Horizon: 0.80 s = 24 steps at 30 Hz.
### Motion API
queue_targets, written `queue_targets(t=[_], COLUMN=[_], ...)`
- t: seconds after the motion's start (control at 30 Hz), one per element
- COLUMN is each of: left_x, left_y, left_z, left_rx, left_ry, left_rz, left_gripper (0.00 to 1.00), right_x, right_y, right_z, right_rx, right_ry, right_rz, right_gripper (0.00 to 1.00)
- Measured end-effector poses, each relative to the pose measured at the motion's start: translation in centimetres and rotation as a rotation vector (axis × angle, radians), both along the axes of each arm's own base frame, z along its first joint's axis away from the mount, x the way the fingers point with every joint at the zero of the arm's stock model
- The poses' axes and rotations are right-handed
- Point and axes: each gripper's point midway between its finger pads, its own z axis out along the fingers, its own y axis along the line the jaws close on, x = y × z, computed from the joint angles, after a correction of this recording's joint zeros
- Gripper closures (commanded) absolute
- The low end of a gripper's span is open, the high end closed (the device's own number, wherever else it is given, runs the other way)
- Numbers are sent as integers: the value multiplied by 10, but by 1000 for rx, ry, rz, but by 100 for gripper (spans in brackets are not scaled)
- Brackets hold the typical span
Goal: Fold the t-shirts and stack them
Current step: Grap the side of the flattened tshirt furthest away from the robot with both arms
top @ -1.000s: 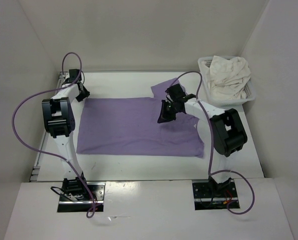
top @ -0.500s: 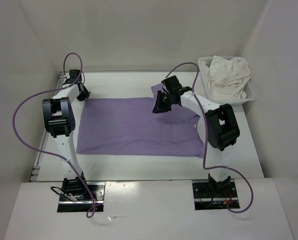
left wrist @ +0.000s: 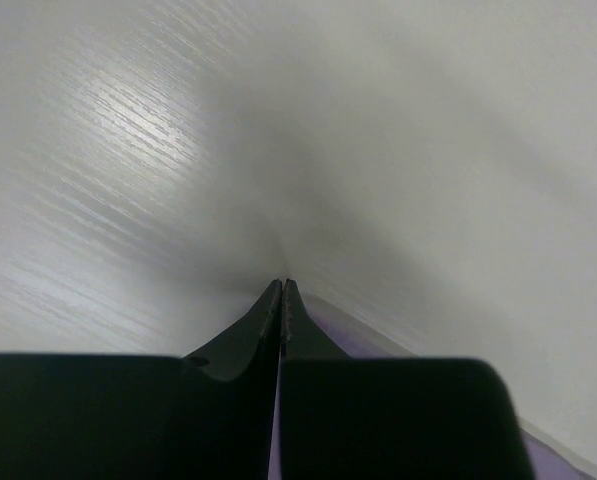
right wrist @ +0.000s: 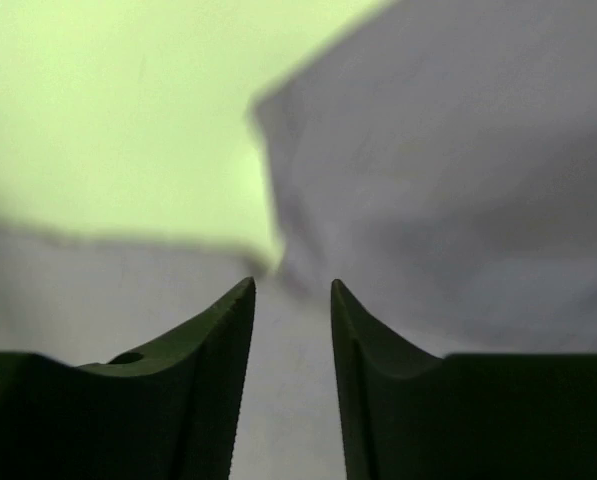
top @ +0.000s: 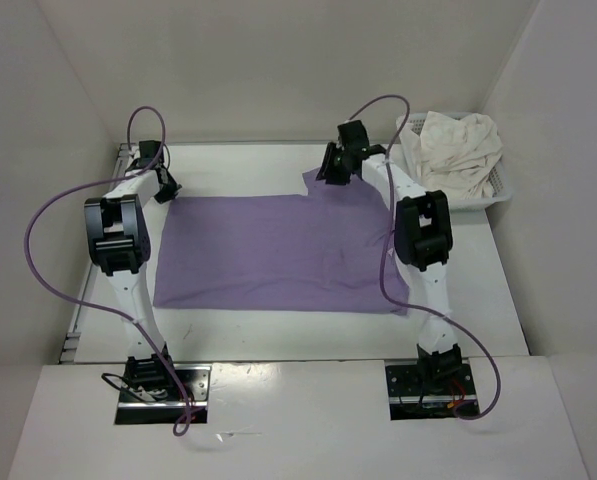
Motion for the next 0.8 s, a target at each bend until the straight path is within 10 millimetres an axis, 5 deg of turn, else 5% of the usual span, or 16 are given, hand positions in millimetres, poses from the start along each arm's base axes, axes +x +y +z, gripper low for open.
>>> queue_targets(t=[0.17, 0.27, 0.47, 0.8], left_x=[-8, -11, -15, -15], left_y=[-4, -6, -8, -10], left_z=[0, -1, -1, 0], left_rx=[-15, -20, -29, -39], left_ry=[3, 5, 8, 7], left_rz=[-7, -10, -16, -24], left_gripper=[100, 100, 100, 100], right_x=[94, 138, 144, 151], right_y=[-59, -82, -114, -122], right_z=[14, 22, -9, -41], right_rx=[-75, -92, -153, -145], right_ry=[-142, -247, -211, -197], right_rz=[-170, -235, -287, -298], right_gripper=[49, 28, 29, 34])
